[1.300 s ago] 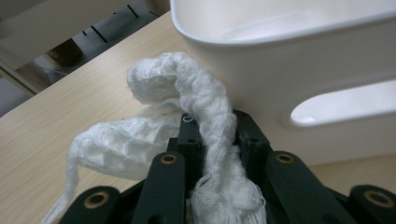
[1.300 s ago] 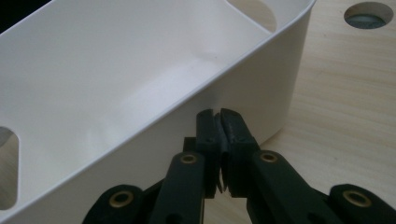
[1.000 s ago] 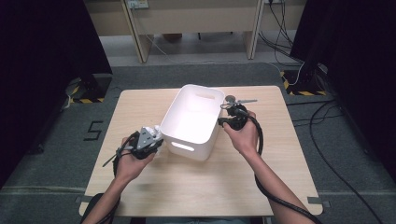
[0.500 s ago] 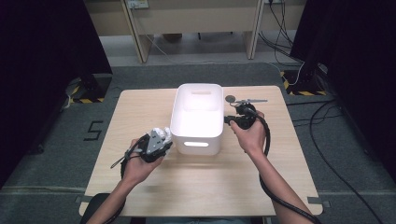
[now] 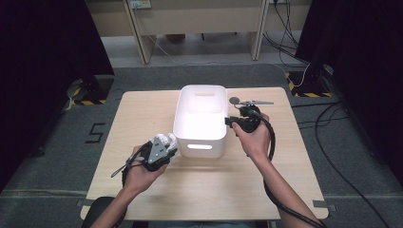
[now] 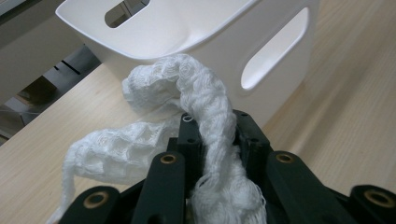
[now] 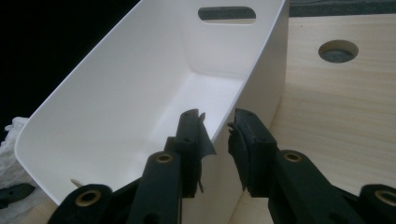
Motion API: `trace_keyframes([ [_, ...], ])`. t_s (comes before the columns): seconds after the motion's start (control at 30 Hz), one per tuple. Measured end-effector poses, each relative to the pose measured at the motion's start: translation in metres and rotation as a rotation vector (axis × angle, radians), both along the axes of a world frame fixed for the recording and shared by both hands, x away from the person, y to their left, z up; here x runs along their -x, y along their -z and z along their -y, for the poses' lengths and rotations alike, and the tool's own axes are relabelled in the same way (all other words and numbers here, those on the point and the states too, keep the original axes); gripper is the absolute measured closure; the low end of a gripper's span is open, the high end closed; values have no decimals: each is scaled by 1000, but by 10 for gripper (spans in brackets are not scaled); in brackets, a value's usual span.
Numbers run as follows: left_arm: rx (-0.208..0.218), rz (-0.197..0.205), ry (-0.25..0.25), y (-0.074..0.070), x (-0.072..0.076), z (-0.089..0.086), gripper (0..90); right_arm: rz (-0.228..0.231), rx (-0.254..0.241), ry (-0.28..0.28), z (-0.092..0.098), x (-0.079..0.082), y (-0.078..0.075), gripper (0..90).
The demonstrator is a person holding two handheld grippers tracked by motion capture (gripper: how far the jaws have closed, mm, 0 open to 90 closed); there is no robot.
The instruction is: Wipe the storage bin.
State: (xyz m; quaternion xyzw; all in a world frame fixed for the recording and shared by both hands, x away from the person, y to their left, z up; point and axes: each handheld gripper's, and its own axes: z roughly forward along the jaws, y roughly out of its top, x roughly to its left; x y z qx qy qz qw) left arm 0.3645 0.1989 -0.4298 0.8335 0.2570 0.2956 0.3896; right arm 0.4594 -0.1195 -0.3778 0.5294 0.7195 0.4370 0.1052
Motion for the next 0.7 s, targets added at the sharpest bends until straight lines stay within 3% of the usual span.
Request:
trace_keyframes([
  [0.2, -3, -1, 19, 0, 0, 7, 749, -19, 30, -13, -7, 1, 5, 738],
  [0.3, 1, -8, 27, 1, -3, 9, 749, -4, 66, -13, -11, 2, 6, 735],
  [0.7, -25, -8, 45, -2, -4, 14, 750, 9, 99, -11, -13, 2, 5, 727],
])
